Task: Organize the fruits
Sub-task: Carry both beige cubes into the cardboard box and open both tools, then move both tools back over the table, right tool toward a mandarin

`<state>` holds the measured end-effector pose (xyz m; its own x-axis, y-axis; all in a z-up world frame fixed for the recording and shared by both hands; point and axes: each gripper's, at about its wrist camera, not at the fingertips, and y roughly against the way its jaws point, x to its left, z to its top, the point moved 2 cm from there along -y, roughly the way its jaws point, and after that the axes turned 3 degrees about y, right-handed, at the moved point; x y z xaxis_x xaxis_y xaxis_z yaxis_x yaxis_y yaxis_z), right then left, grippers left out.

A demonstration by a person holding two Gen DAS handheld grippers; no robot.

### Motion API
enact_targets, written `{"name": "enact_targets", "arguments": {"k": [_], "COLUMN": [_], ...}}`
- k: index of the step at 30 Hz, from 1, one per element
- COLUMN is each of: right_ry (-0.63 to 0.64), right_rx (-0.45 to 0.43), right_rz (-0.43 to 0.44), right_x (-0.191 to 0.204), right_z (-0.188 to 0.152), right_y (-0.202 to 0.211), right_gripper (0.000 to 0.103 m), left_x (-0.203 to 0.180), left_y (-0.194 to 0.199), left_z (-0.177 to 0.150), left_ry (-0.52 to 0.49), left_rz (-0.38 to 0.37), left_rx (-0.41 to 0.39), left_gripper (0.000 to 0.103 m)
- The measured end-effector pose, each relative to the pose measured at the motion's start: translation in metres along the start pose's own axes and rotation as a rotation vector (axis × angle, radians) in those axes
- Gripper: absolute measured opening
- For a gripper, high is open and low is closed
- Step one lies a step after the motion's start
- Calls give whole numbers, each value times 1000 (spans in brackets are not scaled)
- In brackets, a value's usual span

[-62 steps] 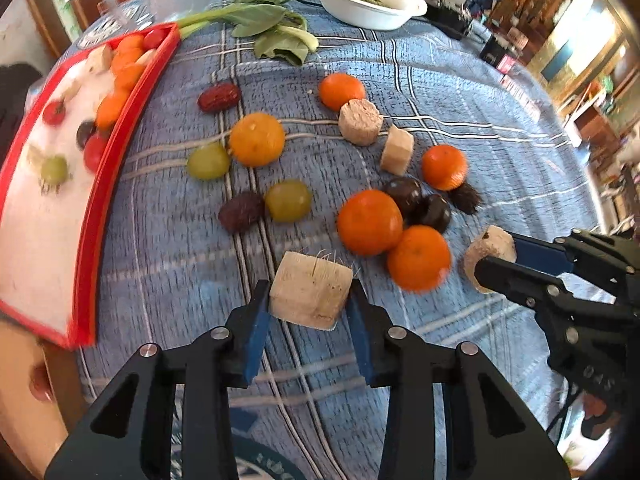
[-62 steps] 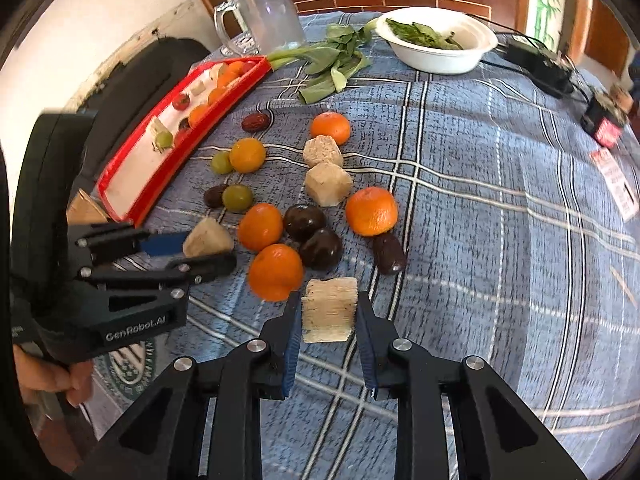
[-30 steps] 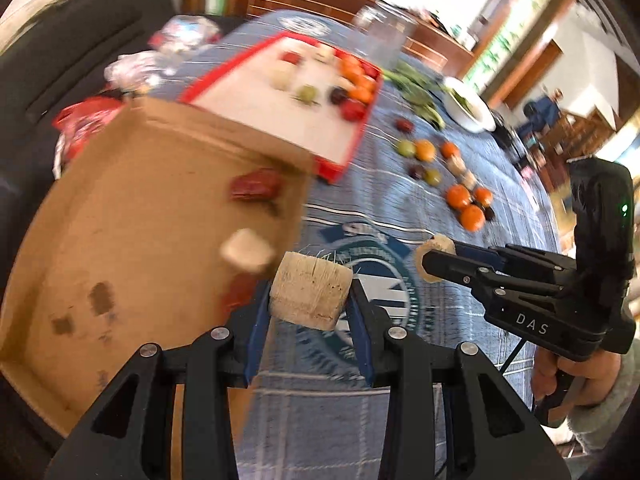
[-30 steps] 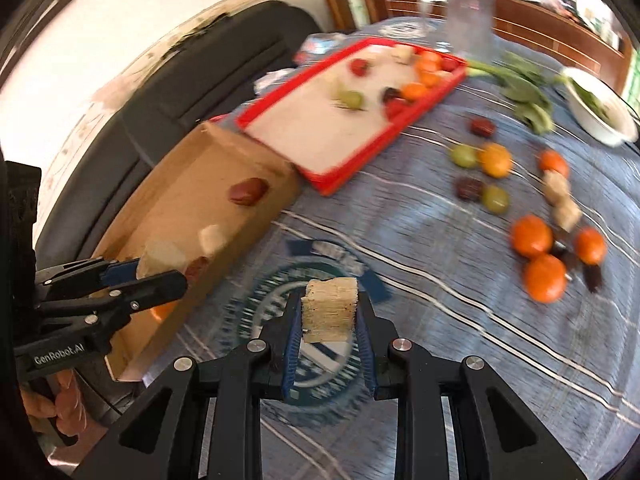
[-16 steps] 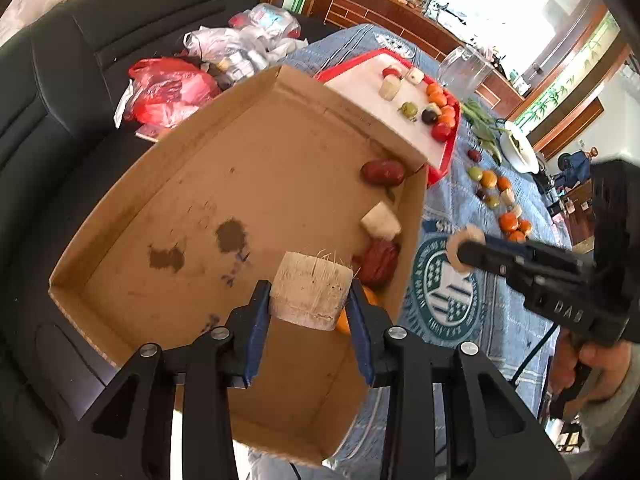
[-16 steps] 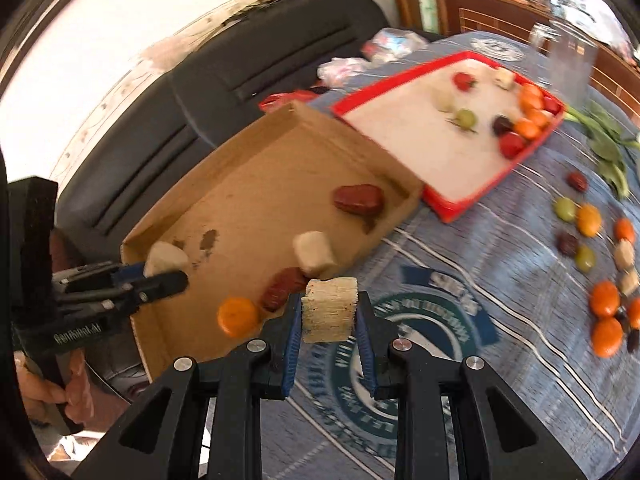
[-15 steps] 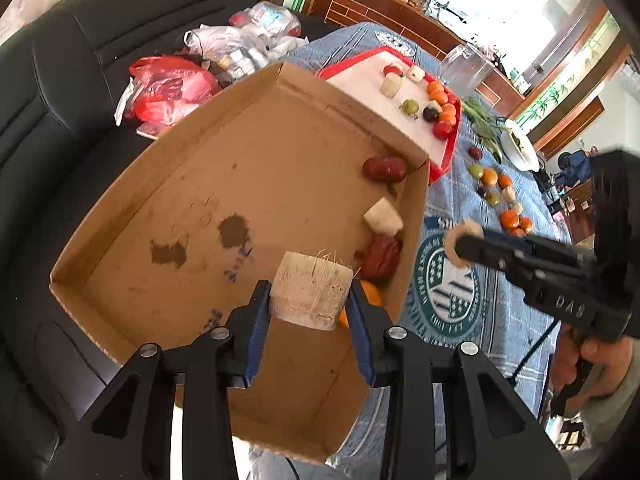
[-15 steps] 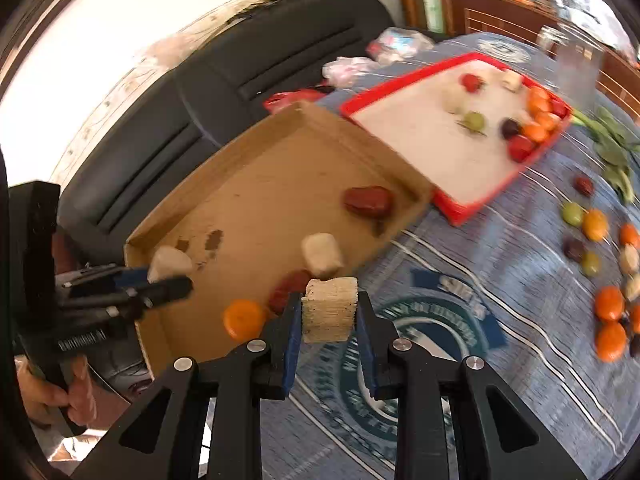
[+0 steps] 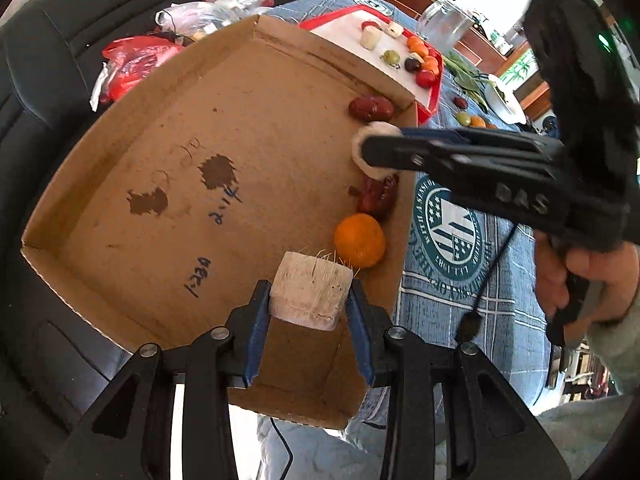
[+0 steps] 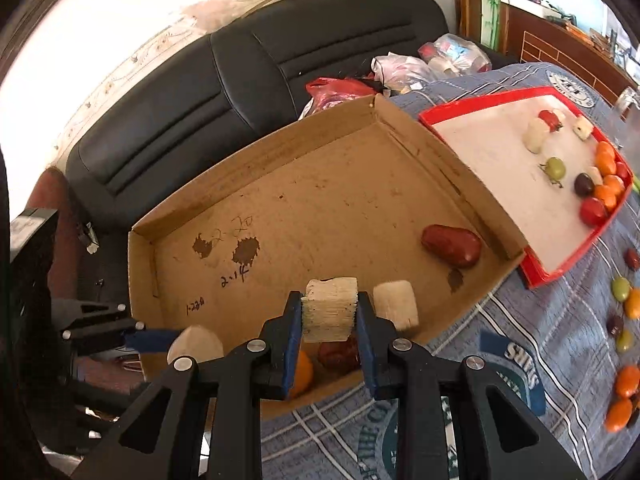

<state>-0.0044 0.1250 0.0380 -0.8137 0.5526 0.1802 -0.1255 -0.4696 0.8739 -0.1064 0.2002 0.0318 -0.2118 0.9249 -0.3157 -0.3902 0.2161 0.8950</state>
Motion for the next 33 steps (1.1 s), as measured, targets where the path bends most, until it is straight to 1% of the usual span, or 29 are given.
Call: {"name": "enact_targets", "arguments": {"k": [5,9,14,16,17,26,28,30,33], "right_ry": [7,19,56,63,63,42,28,17,-2], "right_rx": [21,42,67,70,71,63,54,47,33], "right_rz": [6,8,-4,-8,-7,-1,4,7,11], "right_x": [4,8,16,17,17,11,10,8,4], "right_z": [5,3,0,-1,-1,-3,-4,-3,-6], "right_y": [-15,-25,-36,-38,-38,-32,-27,-25,-17], "right_gripper": [25,25,26,27,29,29,29,29,29], "left_x": [0,-3,-5,-6,-6,-9,-9,-10,-10], "left_y": [-4,-6,-7,-7,-7,-9,-8,-7,-5], "left_z": [-3,-4,-4,-4,-4,-6,-6,-6,-7], "left_ry": [-13,-30,-37,-36,-35,-38,-36,-32,-33], "left_rz": [-14,-10,-18,-26,-30,-34,-39,-53,-51], "left_rx": [10,11,13,14,15,19,17,13,10], "left_gripper": [35,35,35,35,35,36,37,43,44]}}
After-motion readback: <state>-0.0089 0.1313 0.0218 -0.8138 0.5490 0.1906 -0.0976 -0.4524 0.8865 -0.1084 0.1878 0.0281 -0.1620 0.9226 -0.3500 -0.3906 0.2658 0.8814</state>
